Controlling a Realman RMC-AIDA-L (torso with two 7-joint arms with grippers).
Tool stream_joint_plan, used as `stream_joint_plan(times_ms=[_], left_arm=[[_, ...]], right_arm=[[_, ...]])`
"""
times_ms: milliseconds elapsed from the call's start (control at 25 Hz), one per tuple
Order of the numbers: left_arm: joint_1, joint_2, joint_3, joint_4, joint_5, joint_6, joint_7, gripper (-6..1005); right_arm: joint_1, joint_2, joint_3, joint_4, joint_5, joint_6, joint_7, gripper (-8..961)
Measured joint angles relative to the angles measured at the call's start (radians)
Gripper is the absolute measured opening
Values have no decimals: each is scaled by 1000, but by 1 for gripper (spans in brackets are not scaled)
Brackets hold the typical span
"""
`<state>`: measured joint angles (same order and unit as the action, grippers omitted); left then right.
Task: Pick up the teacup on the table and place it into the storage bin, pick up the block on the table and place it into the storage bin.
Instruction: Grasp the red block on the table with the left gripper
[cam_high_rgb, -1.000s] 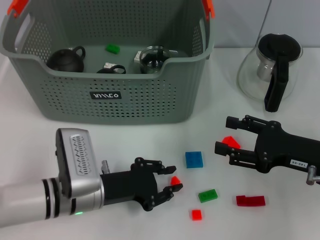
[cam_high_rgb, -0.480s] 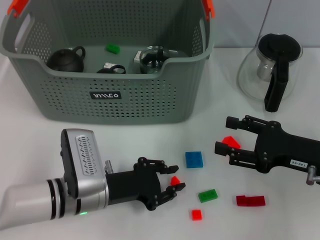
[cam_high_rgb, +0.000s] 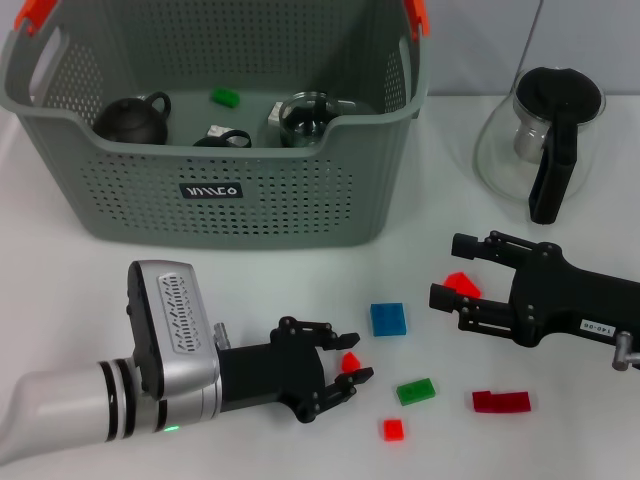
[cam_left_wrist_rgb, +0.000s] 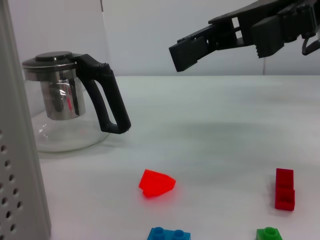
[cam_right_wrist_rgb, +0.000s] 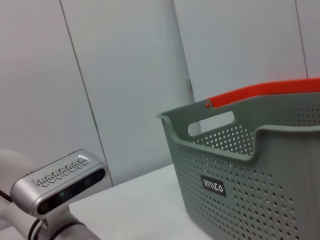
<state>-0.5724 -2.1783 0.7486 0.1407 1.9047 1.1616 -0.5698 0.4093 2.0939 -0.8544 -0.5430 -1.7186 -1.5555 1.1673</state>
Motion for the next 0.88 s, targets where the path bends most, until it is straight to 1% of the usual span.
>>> stream_joint_plan(times_ms=[760,880], left_arm=[[-1,0,1,-7,1,-21,2,270],[-2,0,0,-7,1,-20,0,231]], right_arm=[[-4,0,0,3,0,-3,0,820],[-4,0,0,3,0,-5,0,820]])
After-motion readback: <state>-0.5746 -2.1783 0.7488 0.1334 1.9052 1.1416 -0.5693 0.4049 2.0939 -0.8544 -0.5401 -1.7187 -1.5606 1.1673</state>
